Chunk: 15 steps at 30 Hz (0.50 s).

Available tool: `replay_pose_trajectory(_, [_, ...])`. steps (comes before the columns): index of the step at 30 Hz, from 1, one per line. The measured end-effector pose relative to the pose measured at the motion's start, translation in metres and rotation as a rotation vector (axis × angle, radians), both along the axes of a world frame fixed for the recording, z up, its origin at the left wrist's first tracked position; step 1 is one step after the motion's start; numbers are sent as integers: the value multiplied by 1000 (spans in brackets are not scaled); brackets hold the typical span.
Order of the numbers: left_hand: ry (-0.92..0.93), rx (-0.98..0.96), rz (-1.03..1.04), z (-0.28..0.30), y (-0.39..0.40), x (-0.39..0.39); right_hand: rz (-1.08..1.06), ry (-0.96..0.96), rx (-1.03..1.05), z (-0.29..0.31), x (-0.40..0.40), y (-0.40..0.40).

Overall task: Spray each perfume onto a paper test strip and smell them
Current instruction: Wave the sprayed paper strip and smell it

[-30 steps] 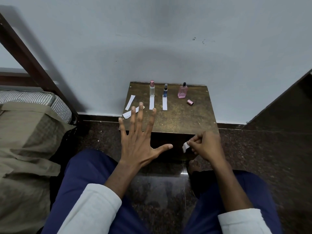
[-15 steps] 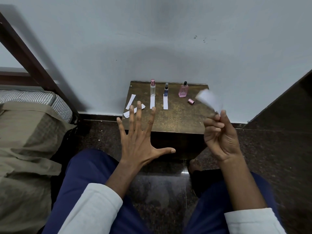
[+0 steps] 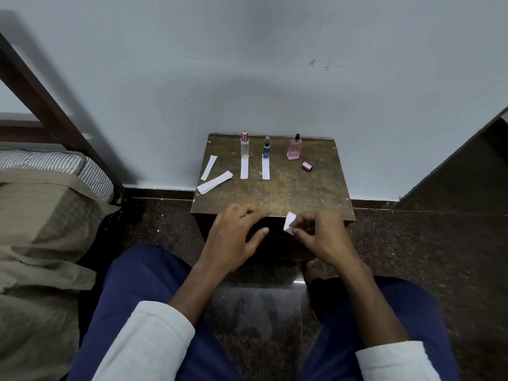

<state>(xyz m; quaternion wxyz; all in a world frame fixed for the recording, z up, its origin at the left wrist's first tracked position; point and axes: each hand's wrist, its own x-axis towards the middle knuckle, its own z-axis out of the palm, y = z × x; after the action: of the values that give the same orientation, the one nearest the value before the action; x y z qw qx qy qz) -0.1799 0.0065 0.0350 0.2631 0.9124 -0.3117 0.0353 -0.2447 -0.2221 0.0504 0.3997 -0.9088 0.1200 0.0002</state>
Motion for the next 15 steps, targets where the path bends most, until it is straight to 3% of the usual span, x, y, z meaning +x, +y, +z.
replay_pose_trajectory(5, [57, 17, -64, 3, -4, -4, 210, -130, -53, -4, 4, 21])
replay_pose_trajectory(11, [-2, 44, -53, 6, -1, -4, 202, -260, -27, 2, 3, 25])
replay_pose_trajectory(15, [45, 2, 18, 12, -1, -6, 147, -231, 23, 4, 3, 23])
